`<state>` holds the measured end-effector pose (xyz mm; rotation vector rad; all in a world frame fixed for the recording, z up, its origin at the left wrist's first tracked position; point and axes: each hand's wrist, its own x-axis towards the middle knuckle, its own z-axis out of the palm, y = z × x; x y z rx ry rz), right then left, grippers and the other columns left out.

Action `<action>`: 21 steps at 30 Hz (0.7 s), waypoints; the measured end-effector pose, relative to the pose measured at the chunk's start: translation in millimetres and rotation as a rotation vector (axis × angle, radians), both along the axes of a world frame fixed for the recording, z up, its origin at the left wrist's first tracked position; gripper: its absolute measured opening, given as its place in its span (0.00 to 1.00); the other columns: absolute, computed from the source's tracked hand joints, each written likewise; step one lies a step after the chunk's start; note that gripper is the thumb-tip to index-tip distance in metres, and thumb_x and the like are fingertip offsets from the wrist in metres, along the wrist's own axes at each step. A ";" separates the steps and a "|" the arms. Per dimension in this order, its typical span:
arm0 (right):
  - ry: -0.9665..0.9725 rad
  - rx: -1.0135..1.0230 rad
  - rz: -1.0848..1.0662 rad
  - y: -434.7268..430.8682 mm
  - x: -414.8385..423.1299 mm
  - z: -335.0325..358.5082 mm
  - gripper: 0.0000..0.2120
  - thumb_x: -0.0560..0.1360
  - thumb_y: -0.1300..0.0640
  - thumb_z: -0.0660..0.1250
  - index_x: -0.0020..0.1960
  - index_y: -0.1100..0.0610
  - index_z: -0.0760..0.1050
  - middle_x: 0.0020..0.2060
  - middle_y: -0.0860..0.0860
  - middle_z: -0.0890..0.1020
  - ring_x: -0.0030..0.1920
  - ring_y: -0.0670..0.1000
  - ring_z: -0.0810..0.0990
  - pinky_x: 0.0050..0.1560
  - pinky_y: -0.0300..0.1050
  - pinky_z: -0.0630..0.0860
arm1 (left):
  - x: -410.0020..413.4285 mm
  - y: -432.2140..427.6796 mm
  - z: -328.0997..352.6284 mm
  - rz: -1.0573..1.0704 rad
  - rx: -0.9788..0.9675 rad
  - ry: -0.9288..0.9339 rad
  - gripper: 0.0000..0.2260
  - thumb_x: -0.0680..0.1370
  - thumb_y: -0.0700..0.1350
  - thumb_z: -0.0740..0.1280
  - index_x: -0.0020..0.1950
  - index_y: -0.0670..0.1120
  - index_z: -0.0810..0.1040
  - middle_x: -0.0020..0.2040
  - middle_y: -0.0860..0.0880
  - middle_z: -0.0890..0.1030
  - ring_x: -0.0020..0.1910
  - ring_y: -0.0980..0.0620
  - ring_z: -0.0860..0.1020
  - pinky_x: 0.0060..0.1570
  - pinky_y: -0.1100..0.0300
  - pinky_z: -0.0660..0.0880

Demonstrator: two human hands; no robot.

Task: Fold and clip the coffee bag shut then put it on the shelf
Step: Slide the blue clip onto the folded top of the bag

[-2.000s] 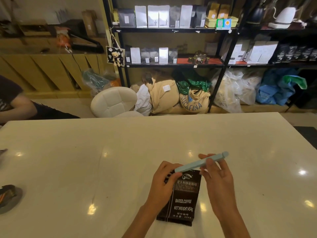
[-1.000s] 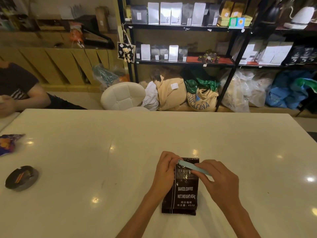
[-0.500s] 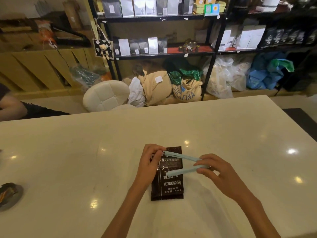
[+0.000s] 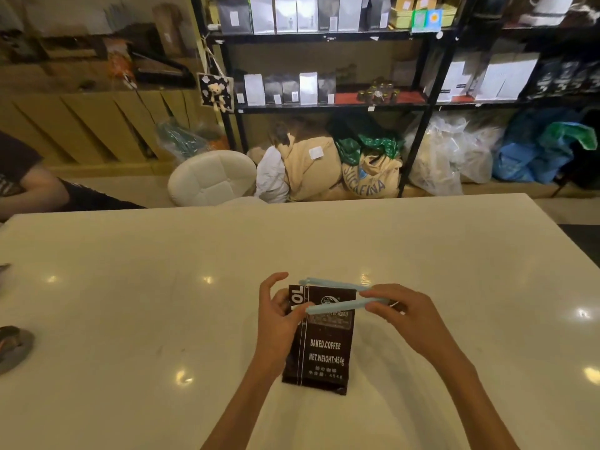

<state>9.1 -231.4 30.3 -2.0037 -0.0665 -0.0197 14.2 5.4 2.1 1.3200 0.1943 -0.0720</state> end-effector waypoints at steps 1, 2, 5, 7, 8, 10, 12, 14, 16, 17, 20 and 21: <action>0.018 0.024 -0.004 1.9 2.0 -3.2 0.13 0.72 0.60 0.75 0.45 0.41 0.85 0.44 0.40 0.86 0.41 0.43 0.82 0.40 0.36 0.77 | -0.1 -4.2 -1.0 0.016 -0.001 -0.009 0.26 0.74 0.32 0.72 0.64 0.55 0.69 0.53 0.41 0.83 0.48 0.47 0.86 0.38 0.56 0.83; 0.031 0.059 -0.011 3.0 3.2 -5.4 0.12 0.72 0.59 0.75 0.45 0.41 0.84 0.43 0.39 0.86 0.40 0.43 0.81 0.38 0.35 0.77 | 0.2 -7.6 -1.7 0.026 -0.010 -0.016 0.26 0.73 0.32 0.73 0.64 0.55 0.70 0.54 0.42 0.81 0.49 0.48 0.86 0.38 0.57 0.83; 0.092 0.130 -0.029 5.1 6.2 -6.8 0.11 0.72 0.57 0.75 0.48 0.42 0.80 0.44 0.43 0.86 0.42 0.46 0.84 0.38 0.38 0.79 | 1.5 -16.9 -3.2 0.026 -0.024 0.003 0.26 0.73 0.33 0.74 0.62 0.55 0.71 0.57 0.43 0.81 0.49 0.50 0.86 0.39 0.58 0.83; 0.123 0.150 -0.026 7.2 7.1 -8.0 0.12 0.72 0.57 0.75 0.51 0.43 0.79 0.45 0.46 0.87 0.43 0.47 0.84 0.38 0.38 0.79 | 2.0 -22.4 -5.1 -0.006 -0.023 0.004 0.26 0.73 0.34 0.74 0.62 0.56 0.71 0.57 0.44 0.81 0.50 0.49 0.85 0.40 0.57 0.83; 0.127 0.165 -0.026 8.2 7.8 -8.4 0.12 0.72 0.57 0.75 0.51 0.44 0.79 0.46 0.47 0.86 0.44 0.47 0.84 0.38 0.38 0.79 | 2.5 -25.0 -5.0 -0.024 -0.025 -0.001 0.26 0.73 0.34 0.75 0.63 0.56 0.71 0.56 0.44 0.81 0.50 0.48 0.85 0.40 0.57 0.83; 0.121 0.183 -0.039 9.2 9.9 -8.5 0.11 0.73 0.59 0.74 0.51 0.45 0.81 0.47 0.46 0.86 0.46 0.45 0.84 0.39 0.36 0.80 | 3.9 -28.1 -5.6 -0.052 -0.024 -0.002 0.26 0.73 0.34 0.75 0.63 0.55 0.71 0.56 0.45 0.81 0.51 0.47 0.85 0.42 0.55 0.83; 0.127 0.202 -0.056 8.0 11.9 -10.7 0.10 0.73 0.60 0.74 0.51 0.47 0.82 0.48 0.46 0.86 0.48 0.45 0.84 0.39 0.35 0.80 | 3.6 -28.8 -7.5 -0.079 -0.034 0.018 0.24 0.73 0.38 0.75 0.65 0.52 0.71 0.58 0.45 0.82 0.54 0.48 0.84 0.46 0.53 0.83; 0.148 0.250 -0.088 5.9 12.5 -13.2 0.10 0.73 0.60 0.75 0.50 0.48 0.82 0.47 0.47 0.86 0.47 0.45 0.85 0.38 0.34 0.79 | 1.3 -27.2 -9.8 -0.098 -0.032 0.058 0.22 0.74 0.45 0.73 0.66 0.51 0.72 0.59 0.46 0.83 0.56 0.49 0.83 0.50 0.55 0.82; 0.160 0.277 -0.113 2.4 12.4 -14.4 0.10 0.73 0.60 0.75 0.49 0.47 0.83 0.46 0.46 0.86 0.46 0.46 0.85 0.36 0.33 0.79 | -1.8 -25.7 -13.0 -0.137 0.010 0.085 0.18 0.76 0.49 0.70 0.65 0.50 0.75 0.57 0.48 0.85 0.55 0.51 0.84 0.49 0.61 0.81; 0.166 0.279 -0.115 0.5 12.8 -14.5 0.10 0.73 0.61 0.75 0.49 0.47 0.83 0.46 0.46 0.86 0.45 0.46 0.85 0.35 0.32 0.78 | -3.2 -25.9 -14.9 -0.157 0.029 0.088 0.14 0.78 0.47 0.69 0.63 0.50 0.77 0.56 0.49 0.86 0.54 0.52 0.84 0.48 0.63 0.80; 0.186 0.236 -0.089 -4.3 15.7 -13.5 0.11 0.73 0.60 0.74 0.52 0.48 0.82 0.48 0.47 0.86 0.45 0.47 0.84 0.35 0.33 0.78 | -2.8 -30.1 -16.8 -0.130 0.054 0.081 0.08 0.80 0.41 0.67 0.57 0.49 0.81 0.50 0.49 0.88 0.49 0.52 0.86 0.42 0.67 0.80; 0.188 0.214 -0.073 -5.3 17.0 -12.6 0.10 0.73 0.59 0.74 0.53 0.48 0.81 0.48 0.47 0.86 0.45 0.46 0.84 0.35 0.33 0.78 | -1.2 -32.1 -16.0 -0.108 0.060 0.079 0.08 0.80 0.40 0.67 0.56 0.49 0.82 0.48 0.49 0.88 0.47 0.52 0.86 0.41 0.67 0.80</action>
